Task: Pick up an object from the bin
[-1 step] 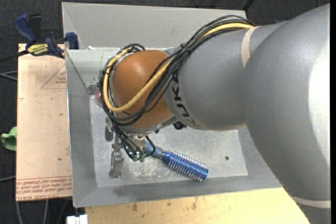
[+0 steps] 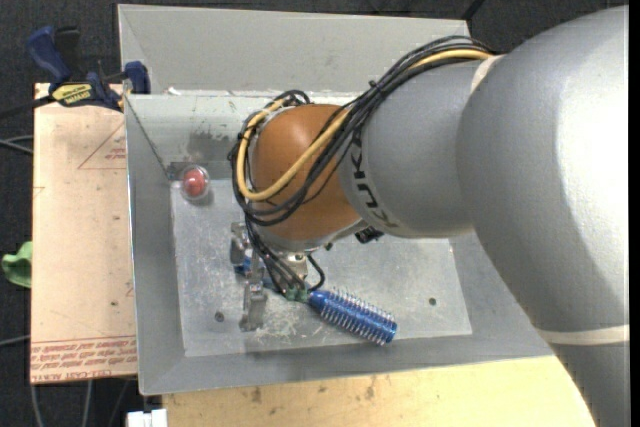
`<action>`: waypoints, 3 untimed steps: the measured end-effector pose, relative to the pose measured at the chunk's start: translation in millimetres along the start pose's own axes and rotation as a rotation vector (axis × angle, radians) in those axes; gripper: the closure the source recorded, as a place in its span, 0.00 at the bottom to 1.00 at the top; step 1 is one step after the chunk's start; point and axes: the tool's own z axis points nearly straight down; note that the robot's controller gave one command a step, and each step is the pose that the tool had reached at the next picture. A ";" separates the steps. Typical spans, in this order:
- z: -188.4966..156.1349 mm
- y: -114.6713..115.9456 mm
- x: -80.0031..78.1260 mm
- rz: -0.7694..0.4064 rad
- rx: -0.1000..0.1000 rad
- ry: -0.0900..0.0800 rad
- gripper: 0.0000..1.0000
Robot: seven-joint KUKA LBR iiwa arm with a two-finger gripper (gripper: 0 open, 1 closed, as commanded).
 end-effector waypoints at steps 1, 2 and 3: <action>38.7 -71.7 -20.7 -0.194 -0.002 -0.003 0.00; 37.6 -68.6 -20.5 -0.197 -0.005 -0.004 1.00; -58.0 -40.8 18.1 0.005 -0.007 -0.009 1.00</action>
Offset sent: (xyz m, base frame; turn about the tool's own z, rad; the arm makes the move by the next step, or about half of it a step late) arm 0.0214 -0.0691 -0.0375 -0.1994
